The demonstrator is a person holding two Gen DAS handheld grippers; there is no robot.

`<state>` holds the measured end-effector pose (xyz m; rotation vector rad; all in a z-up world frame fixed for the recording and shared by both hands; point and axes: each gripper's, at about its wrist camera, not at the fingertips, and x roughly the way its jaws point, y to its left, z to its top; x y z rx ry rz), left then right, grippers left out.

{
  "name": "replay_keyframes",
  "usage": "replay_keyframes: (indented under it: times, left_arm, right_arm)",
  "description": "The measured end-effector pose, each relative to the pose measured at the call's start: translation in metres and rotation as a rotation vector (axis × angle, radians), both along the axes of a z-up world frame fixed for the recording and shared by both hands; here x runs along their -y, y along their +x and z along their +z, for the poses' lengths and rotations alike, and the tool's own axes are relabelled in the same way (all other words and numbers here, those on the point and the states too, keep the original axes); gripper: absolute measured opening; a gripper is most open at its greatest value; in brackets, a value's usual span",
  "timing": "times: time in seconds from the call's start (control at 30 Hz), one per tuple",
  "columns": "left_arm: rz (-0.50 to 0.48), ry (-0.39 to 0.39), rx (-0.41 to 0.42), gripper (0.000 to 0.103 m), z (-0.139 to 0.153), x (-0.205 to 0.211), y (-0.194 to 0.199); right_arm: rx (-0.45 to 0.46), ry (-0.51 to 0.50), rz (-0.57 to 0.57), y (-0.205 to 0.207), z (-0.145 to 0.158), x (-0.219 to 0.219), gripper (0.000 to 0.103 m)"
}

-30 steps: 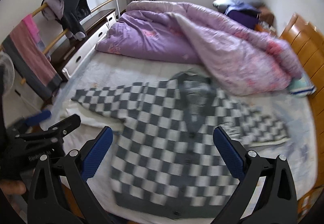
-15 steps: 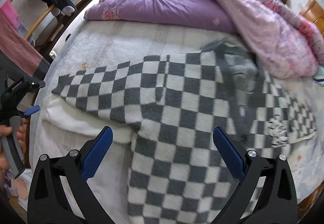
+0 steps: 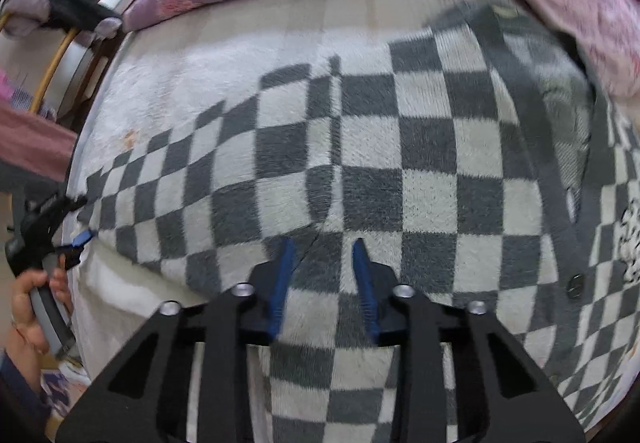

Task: Fold large clothes

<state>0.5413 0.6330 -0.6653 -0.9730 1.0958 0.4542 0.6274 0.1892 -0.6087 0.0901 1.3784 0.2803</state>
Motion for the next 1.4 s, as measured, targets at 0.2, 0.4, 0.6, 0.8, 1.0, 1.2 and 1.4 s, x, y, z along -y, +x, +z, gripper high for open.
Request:
replay_keyframes:
  times: [0.2,0.4,0.6,0.8,1.0,1.2,1.4]
  left_arm:
    - [-0.020,0.057,0.026,0.010,0.010,-0.008,-0.011]
    - [-0.029,0.136,0.159,0.009,0.068,0.012,-0.018]
    - [-0.121,0.260,0.287,0.009,0.149,0.074,-0.012]
    - [-0.295,0.397,0.451,0.009,0.238,0.199,0.022]
    - [-0.450,0.364,0.500,0.009,0.247,0.362,0.079]
    - [-0.597,0.281,0.466,0.009,0.198,0.527,0.131]
    - [-0.771,0.277,0.271,0.009,0.100,0.656,0.163]
  right_arm:
    - [-0.131,0.094,-0.019,0.010,-0.041,-0.002,0.005]
    - [-0.201,0.040,0.034,0.008,-0.084,-0.014,0.000]
    - [-0.201,0.090,0.061,0.010,-0.086,-0.010,0.000]
    - [-0.105,0.325,0.021,-0.001,-0.038,0.070,0.004]
    - [0.036,0.307,-0.042,-0.026,0.013,0.226,0.006]
    - [0.112,0.163,-0.169,-0.055,0.028,0.396,0.006]
    - [0.124,0.063,-0.368,-0.077,0.022,0.555,0.007]
